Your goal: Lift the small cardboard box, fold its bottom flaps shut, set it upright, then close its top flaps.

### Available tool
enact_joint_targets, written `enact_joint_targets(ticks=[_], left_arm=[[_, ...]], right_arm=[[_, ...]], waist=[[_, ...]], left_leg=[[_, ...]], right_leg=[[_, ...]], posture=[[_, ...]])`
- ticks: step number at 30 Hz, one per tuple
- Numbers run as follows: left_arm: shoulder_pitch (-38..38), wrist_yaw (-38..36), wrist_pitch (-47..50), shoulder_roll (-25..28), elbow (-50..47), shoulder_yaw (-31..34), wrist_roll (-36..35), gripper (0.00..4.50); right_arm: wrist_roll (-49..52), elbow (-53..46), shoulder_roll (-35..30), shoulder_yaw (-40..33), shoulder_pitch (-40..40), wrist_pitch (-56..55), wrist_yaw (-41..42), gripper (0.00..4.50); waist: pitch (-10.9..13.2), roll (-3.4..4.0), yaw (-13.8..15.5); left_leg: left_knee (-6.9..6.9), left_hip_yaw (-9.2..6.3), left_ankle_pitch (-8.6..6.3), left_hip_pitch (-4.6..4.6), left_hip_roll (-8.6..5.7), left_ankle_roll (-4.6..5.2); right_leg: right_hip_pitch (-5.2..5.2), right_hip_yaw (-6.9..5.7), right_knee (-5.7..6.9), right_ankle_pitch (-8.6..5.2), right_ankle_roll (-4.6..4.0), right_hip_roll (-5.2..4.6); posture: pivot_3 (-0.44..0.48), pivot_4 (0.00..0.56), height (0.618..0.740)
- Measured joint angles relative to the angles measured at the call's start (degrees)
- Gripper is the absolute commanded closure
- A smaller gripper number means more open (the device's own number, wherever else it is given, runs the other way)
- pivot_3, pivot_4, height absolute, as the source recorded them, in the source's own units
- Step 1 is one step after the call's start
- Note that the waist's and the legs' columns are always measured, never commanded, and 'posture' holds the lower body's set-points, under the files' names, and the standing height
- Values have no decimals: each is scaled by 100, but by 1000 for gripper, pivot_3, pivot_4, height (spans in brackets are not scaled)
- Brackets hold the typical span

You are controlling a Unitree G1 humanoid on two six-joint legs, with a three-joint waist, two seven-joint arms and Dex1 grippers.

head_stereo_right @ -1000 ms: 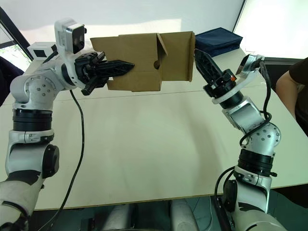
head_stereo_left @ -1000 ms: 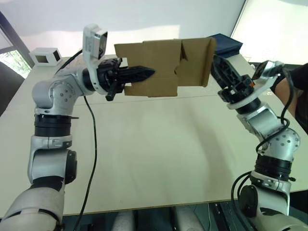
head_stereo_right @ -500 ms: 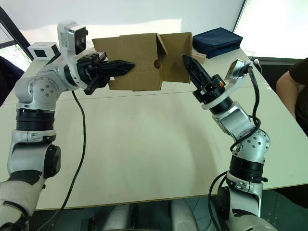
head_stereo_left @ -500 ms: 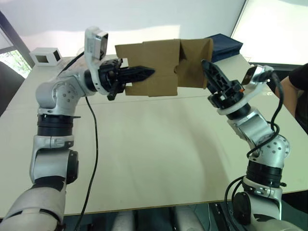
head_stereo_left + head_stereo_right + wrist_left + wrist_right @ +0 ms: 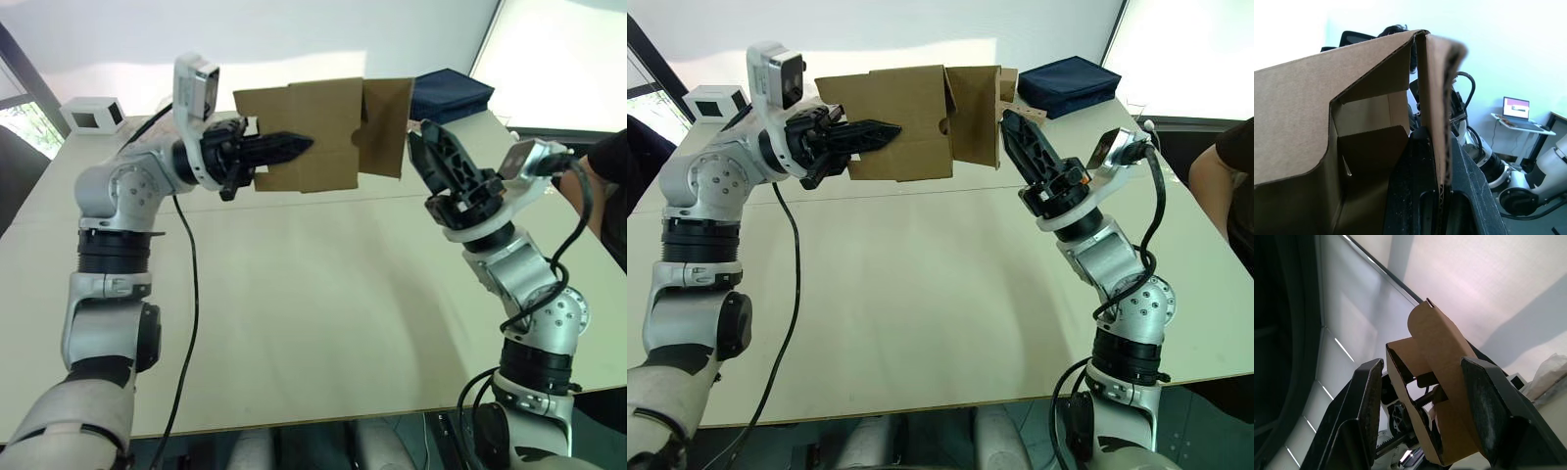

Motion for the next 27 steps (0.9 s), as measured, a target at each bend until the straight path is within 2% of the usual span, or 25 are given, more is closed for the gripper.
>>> enact_joint_targets(ticks=[11,16,21,27], left_arm=[[1,7,10,8,-11,7,1,4500],[1,10,18,11,-59,8,0,4500],[2,6,20,21,-117,8,-4,4500],[1,-4,124,54,-249,31,-165,4500]], right_arm=[[146,318,183,136,-194,-21,-165,1885],[-161,493,181,108,-205,-265,-133,1885],[-589,569,-151,78,-108,-326,132,1885],[-555,708,-515,-270,-50,-323,287,1885]], waist=[[0,0,-1],[0,0,-1],[0,1,4],[1,1,-1]], left_leg=[[0,0,0,0,0,0],[0,0,0,0,0,0],[0,1,0,0,0,0],[-1,1,-1,0,0,1]], right_leg=[[0,0,0,0,0,0],[0,0,0,0,0,0],[0,0,0,0,0,-1],[0,0,0,0,0,0]], posture=[[0,150,740],[0,150,740],[0,150,740],[0,150,740]])
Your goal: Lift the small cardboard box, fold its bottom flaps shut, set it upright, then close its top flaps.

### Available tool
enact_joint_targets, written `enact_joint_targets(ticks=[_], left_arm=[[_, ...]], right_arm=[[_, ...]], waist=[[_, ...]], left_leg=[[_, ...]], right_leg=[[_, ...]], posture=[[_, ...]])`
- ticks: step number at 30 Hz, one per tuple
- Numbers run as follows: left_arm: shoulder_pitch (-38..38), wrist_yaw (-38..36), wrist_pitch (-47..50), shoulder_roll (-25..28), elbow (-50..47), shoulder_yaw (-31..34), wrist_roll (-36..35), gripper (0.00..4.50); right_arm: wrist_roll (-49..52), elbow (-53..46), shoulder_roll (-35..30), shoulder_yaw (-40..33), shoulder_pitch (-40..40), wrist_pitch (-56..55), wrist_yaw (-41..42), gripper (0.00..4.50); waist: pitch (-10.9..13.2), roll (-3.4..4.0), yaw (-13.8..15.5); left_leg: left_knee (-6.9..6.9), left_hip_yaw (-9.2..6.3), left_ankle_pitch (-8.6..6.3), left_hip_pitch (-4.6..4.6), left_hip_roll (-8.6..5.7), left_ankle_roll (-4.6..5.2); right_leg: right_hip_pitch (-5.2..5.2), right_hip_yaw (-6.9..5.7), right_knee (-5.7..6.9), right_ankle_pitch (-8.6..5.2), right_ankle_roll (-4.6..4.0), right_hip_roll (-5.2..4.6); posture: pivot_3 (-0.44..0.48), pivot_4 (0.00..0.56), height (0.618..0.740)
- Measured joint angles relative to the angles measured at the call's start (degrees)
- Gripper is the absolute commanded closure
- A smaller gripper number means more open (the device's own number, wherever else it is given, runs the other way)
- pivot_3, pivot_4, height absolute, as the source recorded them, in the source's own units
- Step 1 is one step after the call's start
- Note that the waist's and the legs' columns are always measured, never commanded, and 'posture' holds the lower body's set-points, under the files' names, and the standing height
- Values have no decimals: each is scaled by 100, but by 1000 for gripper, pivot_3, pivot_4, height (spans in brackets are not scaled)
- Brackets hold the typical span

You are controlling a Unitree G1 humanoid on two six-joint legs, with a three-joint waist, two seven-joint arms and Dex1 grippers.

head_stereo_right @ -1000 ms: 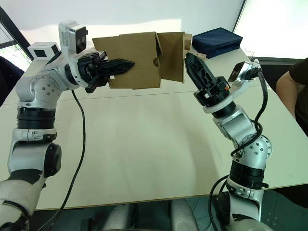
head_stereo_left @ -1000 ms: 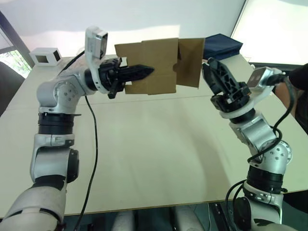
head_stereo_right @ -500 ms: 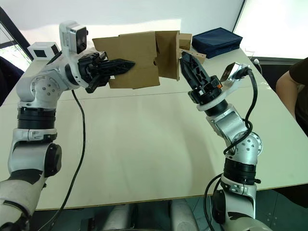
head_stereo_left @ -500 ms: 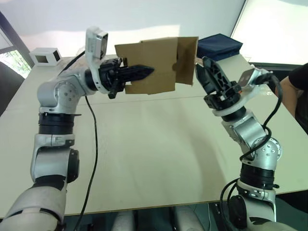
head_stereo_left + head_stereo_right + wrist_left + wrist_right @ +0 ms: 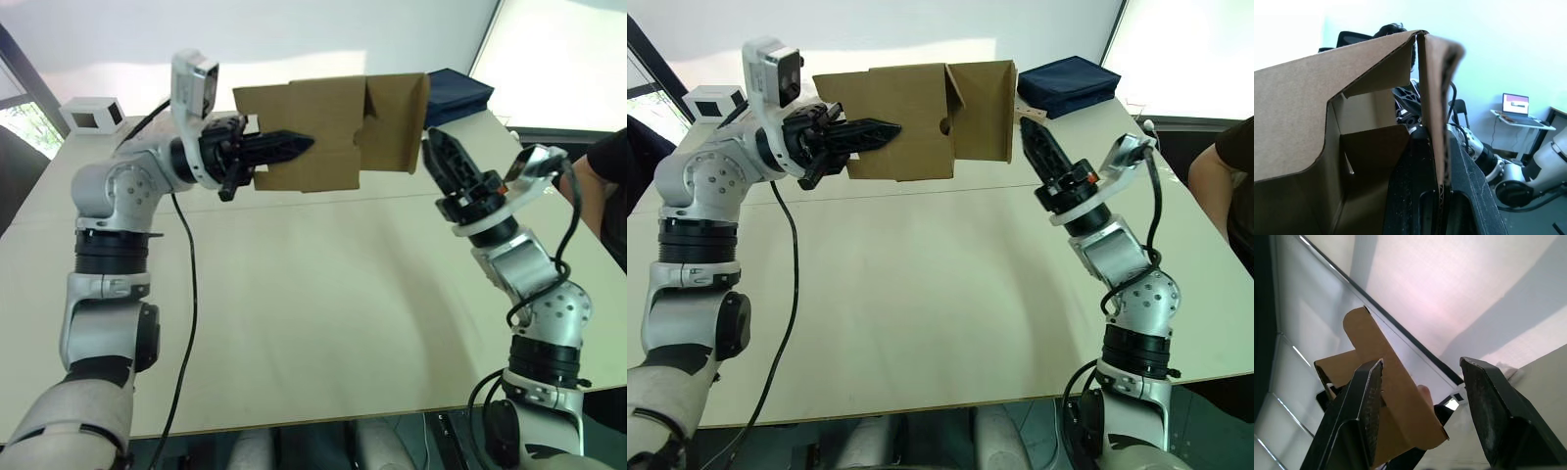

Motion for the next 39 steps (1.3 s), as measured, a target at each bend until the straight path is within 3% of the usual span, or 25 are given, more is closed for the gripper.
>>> enact_joint_targets(ticks=[6,20,29,39], left_arm=[[0,-8,21,11,-50,20,-37,4500],[24,23,168,-59,-283,7,-160,4500],[57,218,129,-146,-171,11,-151,4500],[676,536,181,-394,-596,14,-269,4500]], right_arm=[[704,18,112,-265,-241,-12,-51,1885],[-117,149,224,405,-521,66,179,1885],[173,-319,457,406,-30,133,30,1885],[196,-393,578,427,329,119,-35,1885]], waist=[[0,0,-2],[0,1,4],[0,1,1],[0,1,5]], left_leg=[[0,-1,0,0,1,-1],[0,0,1,0,0,-1],[0,0,1,0,0,-1],[0,-2,1,0,0,-1]], right_leg=[[0,0,0,0,0,0],[0,0,0,0,0,-2],[0,0,0,0,0,-2],[0,0,0,0,0,-2]], posture=[[0,150,740],[0,150,740],[0,150,740],[0,150,740]])
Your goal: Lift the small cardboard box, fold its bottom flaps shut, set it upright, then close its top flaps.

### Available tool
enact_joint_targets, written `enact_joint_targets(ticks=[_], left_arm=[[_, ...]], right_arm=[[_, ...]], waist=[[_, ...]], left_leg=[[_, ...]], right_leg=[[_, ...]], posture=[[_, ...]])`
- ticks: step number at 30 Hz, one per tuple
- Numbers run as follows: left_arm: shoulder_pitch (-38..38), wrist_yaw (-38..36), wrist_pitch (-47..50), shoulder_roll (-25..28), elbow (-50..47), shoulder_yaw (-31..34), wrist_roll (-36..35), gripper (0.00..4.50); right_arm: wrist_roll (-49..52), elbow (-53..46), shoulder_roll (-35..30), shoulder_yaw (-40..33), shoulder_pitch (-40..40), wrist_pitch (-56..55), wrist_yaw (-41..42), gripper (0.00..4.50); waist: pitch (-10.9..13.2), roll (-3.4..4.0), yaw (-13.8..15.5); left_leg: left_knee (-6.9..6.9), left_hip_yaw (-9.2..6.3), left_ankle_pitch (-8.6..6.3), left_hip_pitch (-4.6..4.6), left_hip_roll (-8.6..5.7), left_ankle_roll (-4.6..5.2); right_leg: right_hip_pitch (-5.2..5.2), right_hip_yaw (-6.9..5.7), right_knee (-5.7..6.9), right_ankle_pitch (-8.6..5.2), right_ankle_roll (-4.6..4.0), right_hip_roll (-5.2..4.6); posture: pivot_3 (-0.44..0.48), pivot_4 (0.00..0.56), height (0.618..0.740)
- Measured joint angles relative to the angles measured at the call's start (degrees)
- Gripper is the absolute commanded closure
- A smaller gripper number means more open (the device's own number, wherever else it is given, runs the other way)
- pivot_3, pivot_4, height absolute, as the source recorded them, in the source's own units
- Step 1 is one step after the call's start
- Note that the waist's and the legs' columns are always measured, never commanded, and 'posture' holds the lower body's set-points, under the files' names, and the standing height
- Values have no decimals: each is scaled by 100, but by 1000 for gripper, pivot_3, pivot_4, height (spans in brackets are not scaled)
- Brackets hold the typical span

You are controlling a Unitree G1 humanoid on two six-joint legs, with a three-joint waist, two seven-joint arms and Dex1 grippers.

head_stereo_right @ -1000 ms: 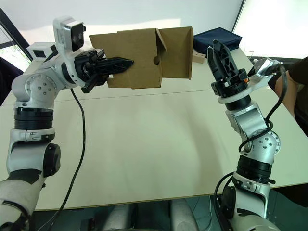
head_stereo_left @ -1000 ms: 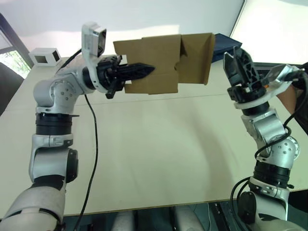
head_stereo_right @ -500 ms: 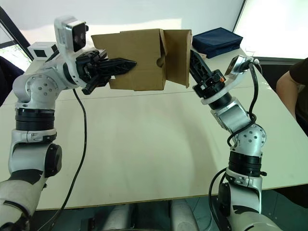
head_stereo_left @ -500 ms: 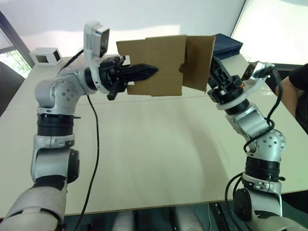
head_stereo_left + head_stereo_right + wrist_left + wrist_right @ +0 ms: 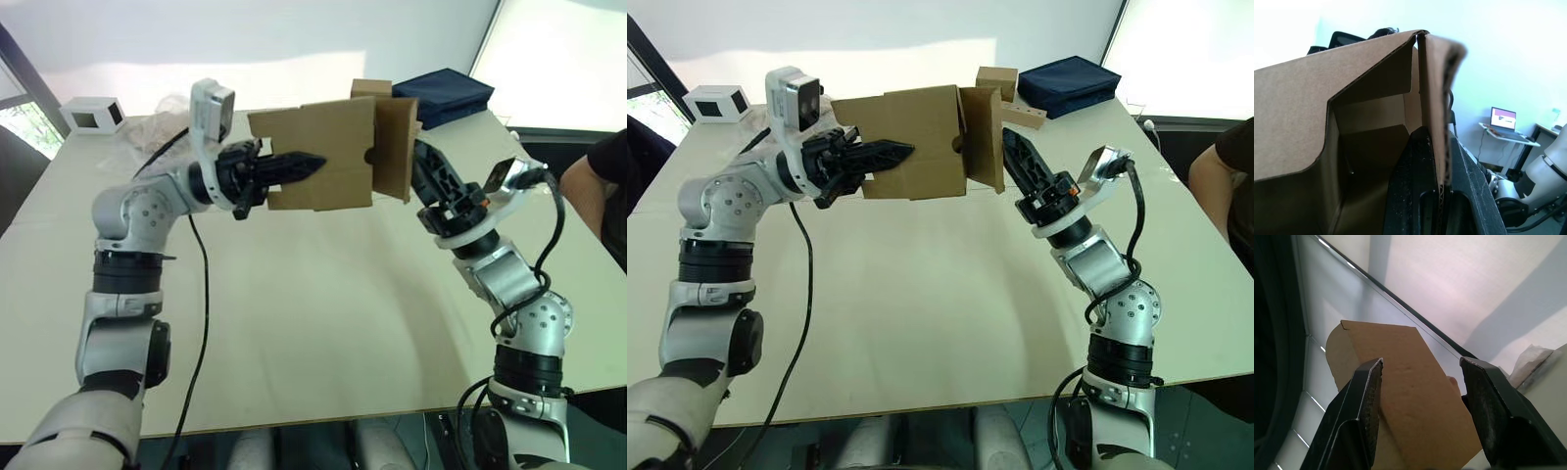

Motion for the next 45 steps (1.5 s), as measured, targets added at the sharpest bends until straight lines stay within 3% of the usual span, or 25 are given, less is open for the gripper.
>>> enact_joint_targets(ticks=[18,33,45], left_arm=[[204,217,59,-136,-73,0,-10,4500],[204,245,26,-159,-110,-46,60,4500],[167,199,-160,-163,119,-42,168,4500]], right_arm=[[-16,-334,146,155,395,-27,0,1885],[-805,-596,311,594,394,-271,-143,1885],[-853,-963,60,615,395,-224,-167,1885]], waist=[[0,0,-1],[0,0,0],[0,0,-1]], left_leg=[[0,0,0,0,0,0],[0,0,0,0,0,0],[0,0,0,0,0,0]], right_leg=[[0,0,0,0,0,1],[0,0,0,0,0,1],[0,0,-1,0,0,1]], posture=[[0,150,740],[0,150,740],[0,150,740]])
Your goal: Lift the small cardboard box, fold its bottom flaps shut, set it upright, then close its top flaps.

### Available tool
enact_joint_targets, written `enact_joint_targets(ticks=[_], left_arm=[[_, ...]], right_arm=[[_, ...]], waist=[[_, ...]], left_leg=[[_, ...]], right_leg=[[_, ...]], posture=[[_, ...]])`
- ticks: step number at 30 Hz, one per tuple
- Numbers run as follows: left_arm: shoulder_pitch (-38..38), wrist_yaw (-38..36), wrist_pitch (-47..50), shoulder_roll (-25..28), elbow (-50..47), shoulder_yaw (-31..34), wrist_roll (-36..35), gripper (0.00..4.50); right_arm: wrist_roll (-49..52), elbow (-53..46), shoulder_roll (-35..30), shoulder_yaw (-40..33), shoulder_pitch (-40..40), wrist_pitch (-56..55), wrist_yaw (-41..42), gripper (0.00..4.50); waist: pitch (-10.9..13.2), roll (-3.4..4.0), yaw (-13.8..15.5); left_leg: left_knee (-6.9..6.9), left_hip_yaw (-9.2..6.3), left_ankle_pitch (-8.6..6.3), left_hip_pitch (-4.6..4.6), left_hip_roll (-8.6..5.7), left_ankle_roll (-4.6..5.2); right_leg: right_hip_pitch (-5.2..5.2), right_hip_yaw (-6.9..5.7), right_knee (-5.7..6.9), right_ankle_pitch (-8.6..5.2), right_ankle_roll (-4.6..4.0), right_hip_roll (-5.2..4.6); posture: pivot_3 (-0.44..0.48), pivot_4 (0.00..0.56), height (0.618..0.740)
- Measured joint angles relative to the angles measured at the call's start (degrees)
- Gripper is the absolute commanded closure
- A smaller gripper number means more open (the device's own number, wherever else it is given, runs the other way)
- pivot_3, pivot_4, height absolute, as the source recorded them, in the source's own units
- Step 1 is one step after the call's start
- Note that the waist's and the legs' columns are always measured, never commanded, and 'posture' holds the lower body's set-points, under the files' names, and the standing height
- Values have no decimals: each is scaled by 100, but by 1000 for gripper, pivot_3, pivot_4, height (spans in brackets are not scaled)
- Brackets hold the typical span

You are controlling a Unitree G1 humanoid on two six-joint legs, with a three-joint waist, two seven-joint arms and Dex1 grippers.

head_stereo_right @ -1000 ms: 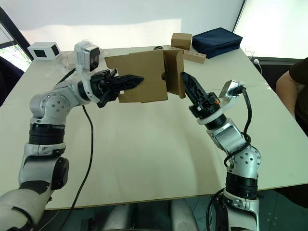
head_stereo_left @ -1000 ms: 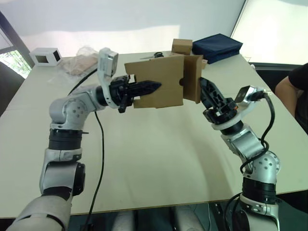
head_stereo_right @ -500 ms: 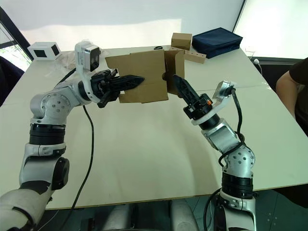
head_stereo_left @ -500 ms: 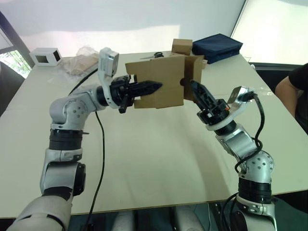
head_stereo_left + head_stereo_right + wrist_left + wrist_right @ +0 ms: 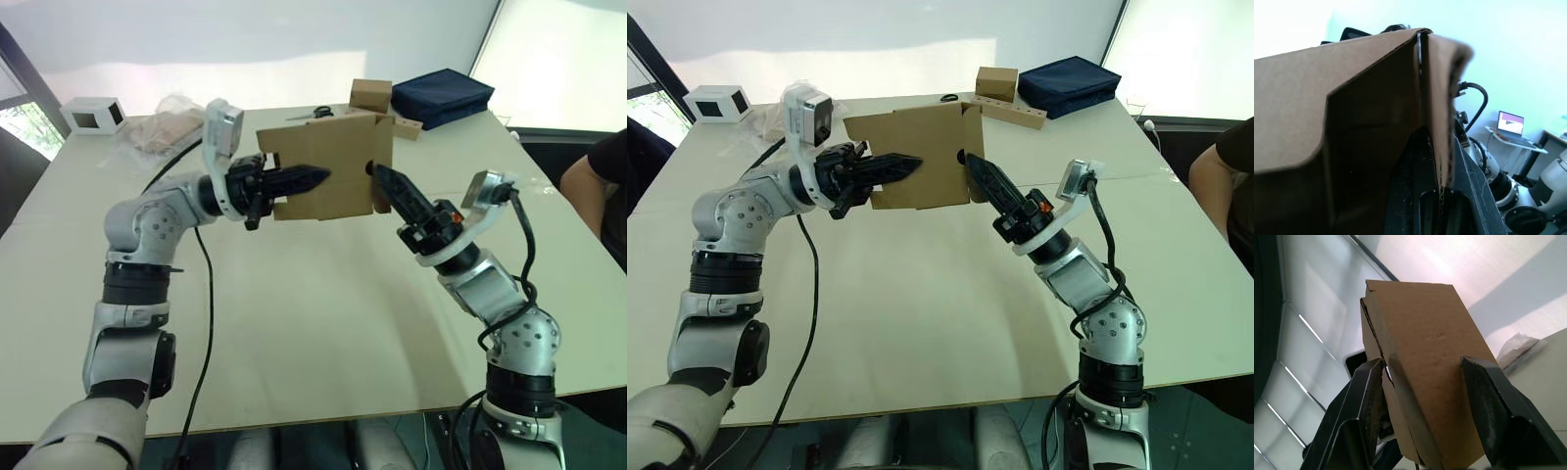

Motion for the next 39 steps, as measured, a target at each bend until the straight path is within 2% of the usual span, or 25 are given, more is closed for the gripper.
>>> enact_joint_targets(ticks=[9,22,33,39], left_arm=[[-9,-2,-24,-18,81,-1,66,4500],[-8,43,-20,-68,78,-5,80,4500],[-16,129,-23,-117,116,-2,83,4500],[-15,146,-22,-120,118,-2,83,4500]], right_arm=[[5,-53,-40,8,7,28,-59,1885],[-482,-53,313,185,-31,-379,-244,1885],[-393,-53,601,134,-32,-525,-611,1885],[-962,-54,612,303,-123,-702,-755,1885]], waist=[[0,0,1],[0,0,0],[0,0,0],[0,0,-3]], left_leg=[[0,0,0,0,0,0],[0,0,0,0,0,-1],[0,0,0,0,0,-1],[0,0,1,0,0,-1]], right_leg=[[0,0,0,0,0,0],[0,0,0,0,0,0],[-1,0,1,0,0,0],[-1,0,1,0,0,1]], posture=[[0,150,740],[0,150,740],[0,150,740],[0,150,740]])
